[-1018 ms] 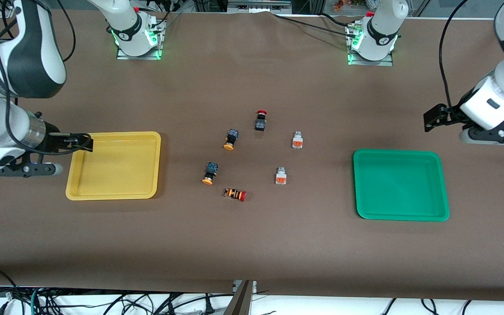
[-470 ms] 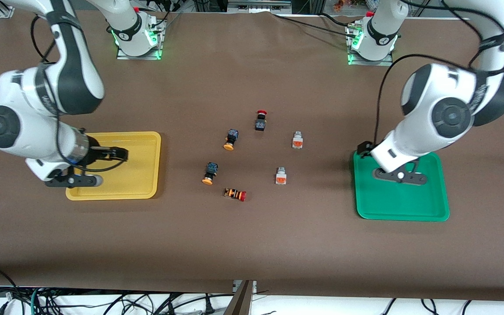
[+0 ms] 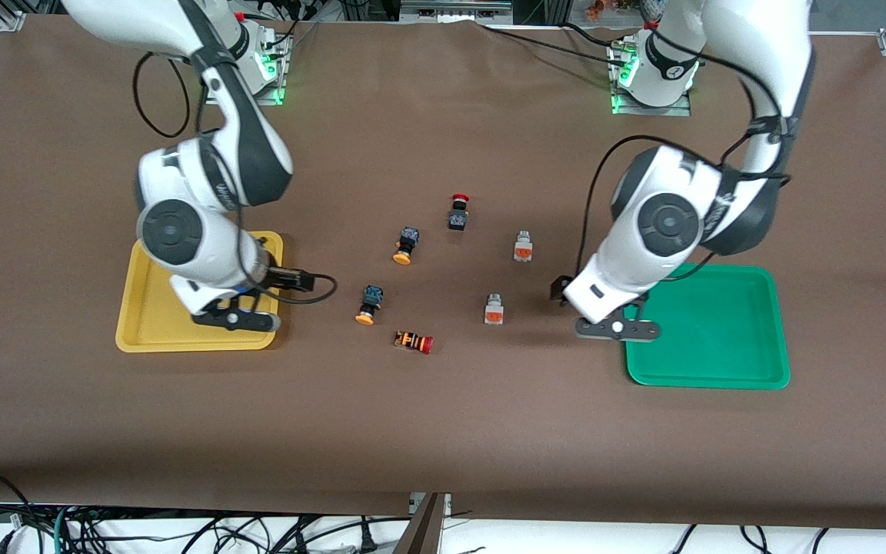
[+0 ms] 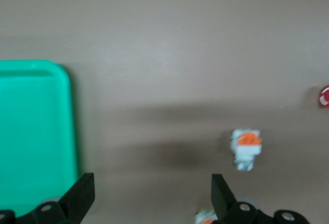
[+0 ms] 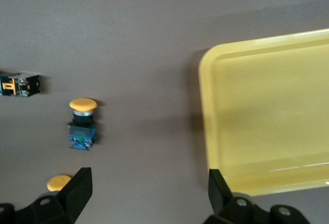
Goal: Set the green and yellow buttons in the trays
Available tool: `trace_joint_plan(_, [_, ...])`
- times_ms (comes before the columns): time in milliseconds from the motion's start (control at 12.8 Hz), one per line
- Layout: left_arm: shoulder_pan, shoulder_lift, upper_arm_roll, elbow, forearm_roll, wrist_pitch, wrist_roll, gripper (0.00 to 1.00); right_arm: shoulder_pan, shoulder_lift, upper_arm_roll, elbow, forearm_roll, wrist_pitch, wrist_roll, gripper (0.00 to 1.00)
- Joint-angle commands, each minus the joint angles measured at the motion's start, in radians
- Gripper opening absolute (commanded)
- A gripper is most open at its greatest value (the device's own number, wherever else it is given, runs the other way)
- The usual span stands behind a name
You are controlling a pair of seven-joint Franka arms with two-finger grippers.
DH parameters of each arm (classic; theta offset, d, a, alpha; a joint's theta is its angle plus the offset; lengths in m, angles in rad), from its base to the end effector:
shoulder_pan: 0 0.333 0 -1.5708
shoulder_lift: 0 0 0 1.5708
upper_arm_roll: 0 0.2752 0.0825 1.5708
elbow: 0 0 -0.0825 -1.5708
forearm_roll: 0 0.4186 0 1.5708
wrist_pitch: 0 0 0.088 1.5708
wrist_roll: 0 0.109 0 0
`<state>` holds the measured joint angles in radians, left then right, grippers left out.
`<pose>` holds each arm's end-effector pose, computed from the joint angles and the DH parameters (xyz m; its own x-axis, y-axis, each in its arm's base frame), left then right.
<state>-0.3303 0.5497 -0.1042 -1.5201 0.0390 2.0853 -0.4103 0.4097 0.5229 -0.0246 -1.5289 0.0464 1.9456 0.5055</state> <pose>0.6493 -0.2897 0.2908 0.9996 -0.0272 0.0091 -0.0274 -0.9993 0.0258 0.6414 0.2654 0.2921 0.9848 -0.1372 -0.1067 -0.1352 -0.9905 0.0261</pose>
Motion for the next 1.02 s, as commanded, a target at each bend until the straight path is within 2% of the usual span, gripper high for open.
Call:
trace_joint_plan(0, [-0.067, 0.061, 0.014, 0.040, 0.001, 0.051, -0.120, 1.00, 0.055, 0.080, -0.008, 0.000, 0.010, 0.108, 0.118, 1.00])
trace_joint_plan(235, [-0.093, 0.023, 0.005, -0.124, 0.002, -0.036, -0.148, 1.00, 0.104, 0.141, -0.008, 0.000, 0.016, 0.193, 0.212, 1.00])
trace_joint_plan(470, [-0.156, 0.019, -0.015, -0.230, 0.007, -0.022, -0.153, 1.00, 0.121, 0.184, -0.006, 0.000, 0.027, 0.243, 0.231, 1.00])
trace_joint_plan(627, [-0.147, 0.010, -0.034, -0.290, 0.006, 0.034, -0.139, 1.00, 0.136, 0.212, -0.006, -0.002, 0.091, 0.280, 0.232, 1.00])
trace_joint_plan(783, [-0.148, -0.008, -0.058, -0.394, 0.004, 0.152, -0.137, 1.00, 0.147, 0.226, -0.006, -0.011, 0.093, 0.285, 0.232, 1.00])
trace_joint_plan(940, [-0.148, -0.008, -0.058, -0.425, 0.004, 0.191, -0.136, 1.00, 0.153, 0.241, -0.006, -0.025, 0.093, 0.324, 0.232, 1.00])
